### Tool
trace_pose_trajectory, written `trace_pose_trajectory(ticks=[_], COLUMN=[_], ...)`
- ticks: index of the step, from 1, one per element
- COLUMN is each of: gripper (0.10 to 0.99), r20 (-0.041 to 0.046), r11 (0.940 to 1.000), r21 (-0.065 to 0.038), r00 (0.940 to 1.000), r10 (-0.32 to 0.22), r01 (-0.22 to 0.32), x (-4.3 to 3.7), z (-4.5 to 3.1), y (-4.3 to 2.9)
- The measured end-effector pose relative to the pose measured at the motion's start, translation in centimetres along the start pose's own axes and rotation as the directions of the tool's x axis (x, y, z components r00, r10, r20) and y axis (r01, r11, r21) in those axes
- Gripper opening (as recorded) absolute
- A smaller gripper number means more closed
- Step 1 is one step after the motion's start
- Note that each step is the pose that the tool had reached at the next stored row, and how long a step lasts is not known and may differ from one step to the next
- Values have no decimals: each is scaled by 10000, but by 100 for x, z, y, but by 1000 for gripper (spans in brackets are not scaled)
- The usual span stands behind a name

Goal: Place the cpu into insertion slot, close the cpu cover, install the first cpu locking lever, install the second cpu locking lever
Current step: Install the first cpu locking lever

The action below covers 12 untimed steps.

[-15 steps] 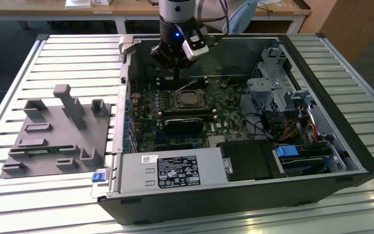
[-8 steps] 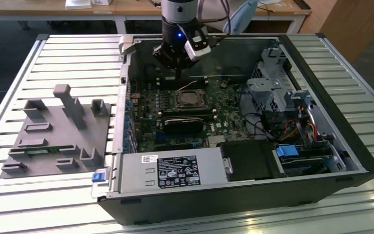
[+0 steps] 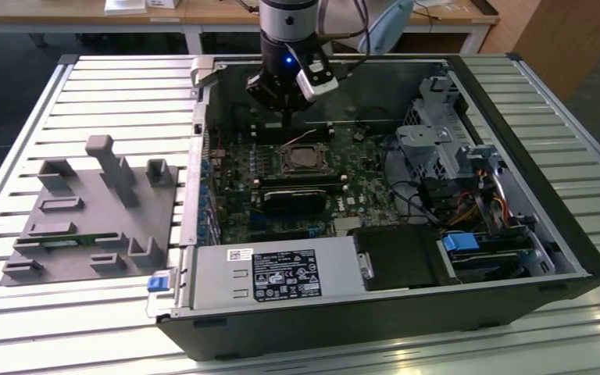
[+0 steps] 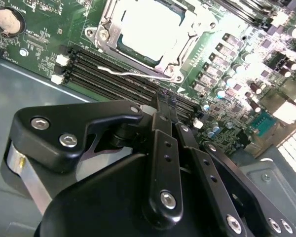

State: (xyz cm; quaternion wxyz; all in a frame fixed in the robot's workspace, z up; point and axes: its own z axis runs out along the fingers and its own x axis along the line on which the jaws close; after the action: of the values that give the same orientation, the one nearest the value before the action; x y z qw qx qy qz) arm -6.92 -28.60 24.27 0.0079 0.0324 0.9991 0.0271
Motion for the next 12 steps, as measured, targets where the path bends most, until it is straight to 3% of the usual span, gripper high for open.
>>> trace_pose_trajectory(ticks=[12], gripper=[106], r20=[-2], r11=[9997], r21=[-3], r00=[9997], r10=[-239], r01=[239], x=[-91], z=[105], y=[3])
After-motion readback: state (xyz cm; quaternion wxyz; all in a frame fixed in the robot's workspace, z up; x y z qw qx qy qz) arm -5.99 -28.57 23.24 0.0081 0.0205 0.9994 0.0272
